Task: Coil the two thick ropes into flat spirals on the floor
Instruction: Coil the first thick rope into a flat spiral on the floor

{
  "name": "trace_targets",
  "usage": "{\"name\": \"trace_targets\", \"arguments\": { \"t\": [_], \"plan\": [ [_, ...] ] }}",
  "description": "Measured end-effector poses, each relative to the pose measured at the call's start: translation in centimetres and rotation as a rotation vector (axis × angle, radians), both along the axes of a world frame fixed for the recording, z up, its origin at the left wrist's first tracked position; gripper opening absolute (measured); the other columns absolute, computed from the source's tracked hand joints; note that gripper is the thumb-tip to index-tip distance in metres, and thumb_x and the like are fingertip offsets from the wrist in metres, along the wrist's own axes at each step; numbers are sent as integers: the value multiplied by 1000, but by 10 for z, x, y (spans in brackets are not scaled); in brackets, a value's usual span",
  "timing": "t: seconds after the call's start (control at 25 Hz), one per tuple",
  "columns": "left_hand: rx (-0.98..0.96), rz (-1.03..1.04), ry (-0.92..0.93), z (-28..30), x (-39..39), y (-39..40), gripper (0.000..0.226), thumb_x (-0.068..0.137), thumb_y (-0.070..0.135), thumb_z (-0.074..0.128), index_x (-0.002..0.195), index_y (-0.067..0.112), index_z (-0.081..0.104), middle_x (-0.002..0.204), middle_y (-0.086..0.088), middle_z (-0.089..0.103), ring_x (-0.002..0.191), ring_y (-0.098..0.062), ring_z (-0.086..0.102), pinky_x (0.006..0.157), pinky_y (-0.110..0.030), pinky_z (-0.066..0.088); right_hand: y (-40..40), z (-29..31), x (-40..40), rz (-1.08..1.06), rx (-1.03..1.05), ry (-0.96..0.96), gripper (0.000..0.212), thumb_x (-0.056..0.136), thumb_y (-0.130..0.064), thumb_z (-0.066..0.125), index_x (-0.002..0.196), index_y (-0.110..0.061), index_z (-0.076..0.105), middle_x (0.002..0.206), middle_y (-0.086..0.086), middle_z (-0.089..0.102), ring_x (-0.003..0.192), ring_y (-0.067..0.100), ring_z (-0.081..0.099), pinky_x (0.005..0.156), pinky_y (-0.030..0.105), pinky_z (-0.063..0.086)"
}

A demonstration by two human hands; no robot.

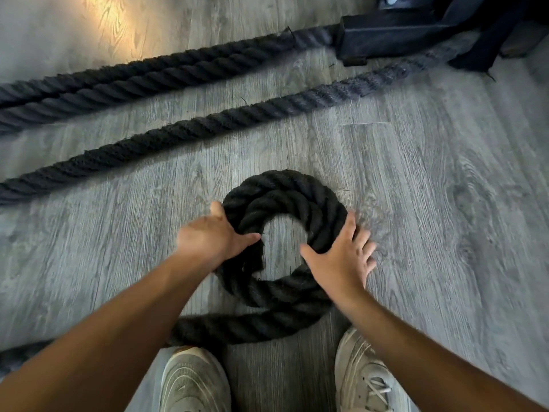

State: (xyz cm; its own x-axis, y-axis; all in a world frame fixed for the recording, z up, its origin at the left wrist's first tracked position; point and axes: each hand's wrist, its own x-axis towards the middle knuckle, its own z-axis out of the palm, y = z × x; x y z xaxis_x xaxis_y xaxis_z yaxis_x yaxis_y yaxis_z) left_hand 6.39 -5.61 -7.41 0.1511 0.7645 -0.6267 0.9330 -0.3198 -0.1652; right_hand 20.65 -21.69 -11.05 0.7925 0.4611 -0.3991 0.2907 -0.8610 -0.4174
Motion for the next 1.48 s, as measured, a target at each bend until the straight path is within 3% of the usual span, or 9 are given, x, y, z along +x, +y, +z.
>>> {"name": "trace_targets", "arguments": {
  "t": [0.08, 0.2, 0.32, 0.56, 0.72, 0.92, 1.16, 1.32, 1.48],
  "plan": [
    [15, -45, -48, 3, 16, 20, 130, 62, 96, 50, 158, 21, 7, 157, -22, 36, 134, -43, 49, 98, -53, 51, -10, -6, -6, -15, 20, -6, 117, 77, -57, 72, 161, -18, 0, 149, 13, 27, 137, 38, 25, 112, 54, 27],
    [-26, -248, -309, -9, 35, 30, 109, 78, 82, 55, 159, 39, -4, 161, -22, 27, 142, -46, 36, 110, -54, 42, -4, -7, -2, 21, 31, -30, 114, 79, -53, 72, 160, -14, 2, 148, 12, 27, 135, 37, 27, 110, 53, 30],
    [10, -258, -333, -16, 31, 29, 95, 84, 75, 53, 157, 41, 2, 150, -24, 40, 132, -48, 45, 104, -53, 46, 5, -7, 13, 159, 40, -24, 114, 77, -50, 73, 160, -17, 3, 149, 11, 25, 136, 36, 26, 114, 56, 29],
    [39, 143, -420, -14, -13, -4, 98, 80, 75, 59, 143, 10, 22, 118, -20, 51, 102, -45, 65, 81, -51, 57, 82, 8, 66, 728, 46, -140, 109, 79, -46, 78, 162, -27, 10, 157, 1, 31, 142, 26, 30, 116, 46, 27],
    [72, 114, -236, -14, -19, -22, 108, 77, 82, 51, 153, 14, 14, 132, -28, 47, 110, -43, 63, 87, -47, 56, 53, 5, 34, 360, 72, -216, 117, 75, -64, 74, 161, -30, 2, 163, 9, 17, 144, 34, 23, 115, 55, 23],
    [76, 149, -61, 1, 0, 21, 138, 62, 102, 30, 159, 4, 15, 165, -24, 21, 150, -43, 25, 110, -55, 41, -26, -7, -22, 51, 24, -97, 115, 82, -72, 58, 161, -20, -7, 160, 18, 20, 141, 39, 22, 113, 57, 22],
    [15, -115, -375, -10, 21, 47, 104, 82, 72, 61, 161, 38, 2, 162, -21, 24, 142, -45, 35, 113, -51, 38, -20, -8, -20, 43, 78, -59, 106, 89, -60, 59, 161, -15, -3, 155, 20, 26, 138, 37, 23, 111, 57, 23],
    [34, 146, -432, -19, -3, 36, 98, 83, 65, 66, 157, 39, 7, 154, -27, 30, 129, -50, 48, 105, -52, 46, 10, -1, 36, 377, 60, -9, 102, 91, -60, 57, 161, -23, -8, 160, 12, 15, 144, 33, 18, 118, 56, 24],
    [-68, 509, -494, -19, -49, -14, 128, 50, 90, 68, 151, 36, 8, 135, -28, 48, 111, -47, 60, 88, -54, 57, 73, 13, 83, 820, -60, 4, 94, 95, -56, 57, 161, -34, -6, 170, 0, 4, 155, 27, 6, 123, 48, 11]
  ]
}}
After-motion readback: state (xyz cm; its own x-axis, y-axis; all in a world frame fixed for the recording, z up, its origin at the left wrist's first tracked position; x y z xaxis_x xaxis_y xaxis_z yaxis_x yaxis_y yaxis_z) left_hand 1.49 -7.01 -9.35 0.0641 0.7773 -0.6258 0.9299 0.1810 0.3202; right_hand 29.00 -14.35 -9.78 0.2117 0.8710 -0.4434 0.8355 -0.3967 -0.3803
